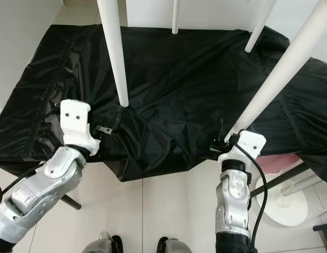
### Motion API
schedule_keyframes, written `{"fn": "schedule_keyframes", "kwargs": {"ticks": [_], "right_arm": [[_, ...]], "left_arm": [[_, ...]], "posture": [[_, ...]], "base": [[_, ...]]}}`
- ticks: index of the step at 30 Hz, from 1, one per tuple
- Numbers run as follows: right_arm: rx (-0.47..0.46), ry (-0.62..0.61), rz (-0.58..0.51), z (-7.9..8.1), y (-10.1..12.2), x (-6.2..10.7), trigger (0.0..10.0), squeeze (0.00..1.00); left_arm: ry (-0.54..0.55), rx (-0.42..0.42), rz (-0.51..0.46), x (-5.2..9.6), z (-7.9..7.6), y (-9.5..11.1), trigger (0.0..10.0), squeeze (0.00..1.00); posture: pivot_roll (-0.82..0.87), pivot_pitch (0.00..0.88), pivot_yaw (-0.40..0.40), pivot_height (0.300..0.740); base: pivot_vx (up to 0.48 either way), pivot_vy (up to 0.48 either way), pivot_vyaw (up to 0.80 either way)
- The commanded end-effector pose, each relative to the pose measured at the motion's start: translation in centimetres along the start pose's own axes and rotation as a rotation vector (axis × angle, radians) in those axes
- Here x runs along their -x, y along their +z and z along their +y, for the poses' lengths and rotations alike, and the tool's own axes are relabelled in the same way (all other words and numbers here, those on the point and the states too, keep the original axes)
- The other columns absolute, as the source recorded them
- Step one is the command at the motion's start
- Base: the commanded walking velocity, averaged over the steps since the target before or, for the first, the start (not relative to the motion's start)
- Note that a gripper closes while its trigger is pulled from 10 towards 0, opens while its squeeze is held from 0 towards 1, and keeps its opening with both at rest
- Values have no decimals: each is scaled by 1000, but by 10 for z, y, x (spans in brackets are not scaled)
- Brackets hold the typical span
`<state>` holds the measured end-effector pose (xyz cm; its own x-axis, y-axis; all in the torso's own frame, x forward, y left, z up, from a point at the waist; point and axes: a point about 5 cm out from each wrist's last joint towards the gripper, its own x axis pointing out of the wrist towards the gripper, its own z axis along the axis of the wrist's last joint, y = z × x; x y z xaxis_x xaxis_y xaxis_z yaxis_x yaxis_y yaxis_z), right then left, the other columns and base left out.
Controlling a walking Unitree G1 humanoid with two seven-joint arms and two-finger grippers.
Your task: Building children table
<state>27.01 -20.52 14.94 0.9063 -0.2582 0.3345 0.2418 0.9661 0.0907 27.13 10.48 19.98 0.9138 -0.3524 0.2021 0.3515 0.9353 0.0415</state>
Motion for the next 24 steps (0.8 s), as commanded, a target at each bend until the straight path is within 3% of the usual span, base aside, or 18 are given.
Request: {"fn": "schedule_keyframes", "kwargs": {"ticks": [1,8,10,15,19,21,24], "right_arm": [[6,21,9,3,-1,8,10000,0],[16,78,41,10,-6,21,10000,0],[42,165,61,17,-12,30,10000,0],[68,239,83,21,-19,39,10000,0],[86,425,125,34,-32,56,10000,0],[86,443,127,36,-32,58,10000,0],[63,611,173,45,-41,70,10000,0]], "left_arm": [[-485,9,-21,12,-27,2,10000,0],[-461,6,-4,21,-23,-5,10000,0],[-431,-10,23,28,-19,-14,10000,0],[-399,-40,51,32,-15,-24,10000,0],[-368,-46,77,42,-11,-36,10000,0],[-368,-43,78,44,-11,-36,10000,0],[-418,-32,95,58,-11,-46,10000,0]], "posture": [[51,173,-31,740],[52,172,-33,740],[57,171,-37,740],[61,170,-45,740],[65,167,-47,740],[65,167,-47,740],[71,166,-49,740]], "base": [[0,0,0],[0,0,0],[0,0,0],[0,0,0],[0,0,0],[0,0,0],[0,0,0]]}}
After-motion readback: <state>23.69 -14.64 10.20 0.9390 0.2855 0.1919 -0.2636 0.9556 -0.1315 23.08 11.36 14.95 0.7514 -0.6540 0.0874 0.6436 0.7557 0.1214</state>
